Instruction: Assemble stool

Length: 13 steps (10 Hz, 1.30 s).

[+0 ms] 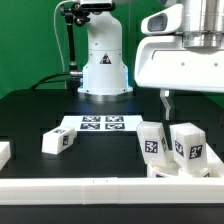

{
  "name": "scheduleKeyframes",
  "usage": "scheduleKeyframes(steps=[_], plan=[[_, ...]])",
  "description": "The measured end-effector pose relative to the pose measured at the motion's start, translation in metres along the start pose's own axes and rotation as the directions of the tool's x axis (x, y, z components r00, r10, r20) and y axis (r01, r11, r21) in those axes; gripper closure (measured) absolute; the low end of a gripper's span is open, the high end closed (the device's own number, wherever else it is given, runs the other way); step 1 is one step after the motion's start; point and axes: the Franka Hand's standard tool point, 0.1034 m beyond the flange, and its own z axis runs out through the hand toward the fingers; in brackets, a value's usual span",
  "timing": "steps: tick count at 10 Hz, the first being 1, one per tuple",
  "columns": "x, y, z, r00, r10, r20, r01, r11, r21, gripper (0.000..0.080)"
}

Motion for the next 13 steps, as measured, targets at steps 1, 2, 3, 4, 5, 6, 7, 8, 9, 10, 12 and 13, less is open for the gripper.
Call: scheduleKeyframes(steps=[1, 2, 3, 4, 5, 6, 7, 8, 9, 10, 12, 13], plan=[[0.008, 0.010, 0.001, 0.993, 0.111, 0.032, -0.111, 0.994, 0.010, 0.0150], [0.013, 0.014, 0.001, 0.960, 0.272, 0.064, -0.274, 0.961, 0.020, 0.0150], [0.015, 0.012, 0.001, 0.953, 0.297, 0.065, -0.299, 0.954, 0.022, 0.0150], [0.013, 0.011, 0.002, 0.938, 0.339, 0.066, -0.341, 0.940, 0.019, 0.0150], [0.013, 0.010, 0.002, 0.907, 0.416, 0.068, -0.418, 0.909, 0.013, 0.0150], [0.013, 0.010, 0.003, 0.875, 0.480, 0.069, -0.482, 0.876, 0.008, 0.0150], [0.012, 0.010, 0.003, 0.843, 0.533, 0.069, -0.534, 0.845, 0.003, 0.0150], [0.014, 0.011, 0.005, 0.834, 0.547, 0.068, -0.548, 0.836, -0.001, 0.0150], [0.017, 0.012, 0.012, 0.829, 0.555, 0.065, -0.556, 0.831, 0.000, 0.0150], [0.016, 0.014, 0.018, 0.828, 0.557, 0.062, -0.558, 0.830, -0.002, 0.0150], [0.015, 0.014, 0.019, 0.830, 0.554, 0.062, -0.555, 0.832, -0.005, 0.0150], [0.012, 0.013, 0.019, 0.831, 0.552, 0.063, -0.553, 0.833, -0.005, 0.0257]])
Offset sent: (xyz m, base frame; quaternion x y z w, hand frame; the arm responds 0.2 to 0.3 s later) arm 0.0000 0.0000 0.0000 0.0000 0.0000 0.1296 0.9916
